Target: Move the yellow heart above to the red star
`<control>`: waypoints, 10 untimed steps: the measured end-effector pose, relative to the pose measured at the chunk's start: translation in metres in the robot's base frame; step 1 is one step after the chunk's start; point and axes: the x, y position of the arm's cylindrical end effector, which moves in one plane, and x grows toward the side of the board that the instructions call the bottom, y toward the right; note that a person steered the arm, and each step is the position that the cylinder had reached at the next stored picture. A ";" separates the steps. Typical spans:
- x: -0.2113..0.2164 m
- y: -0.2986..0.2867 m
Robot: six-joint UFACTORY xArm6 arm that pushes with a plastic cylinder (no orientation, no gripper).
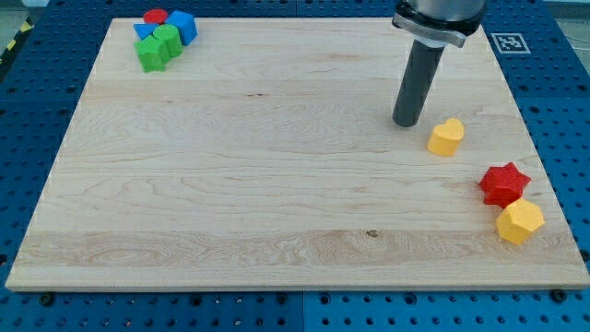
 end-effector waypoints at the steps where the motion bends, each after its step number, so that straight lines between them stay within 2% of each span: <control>1: 0.022 0.003; 6: 0.025 0.063; 9: 0.029 0.074; 10: 0.017 0.073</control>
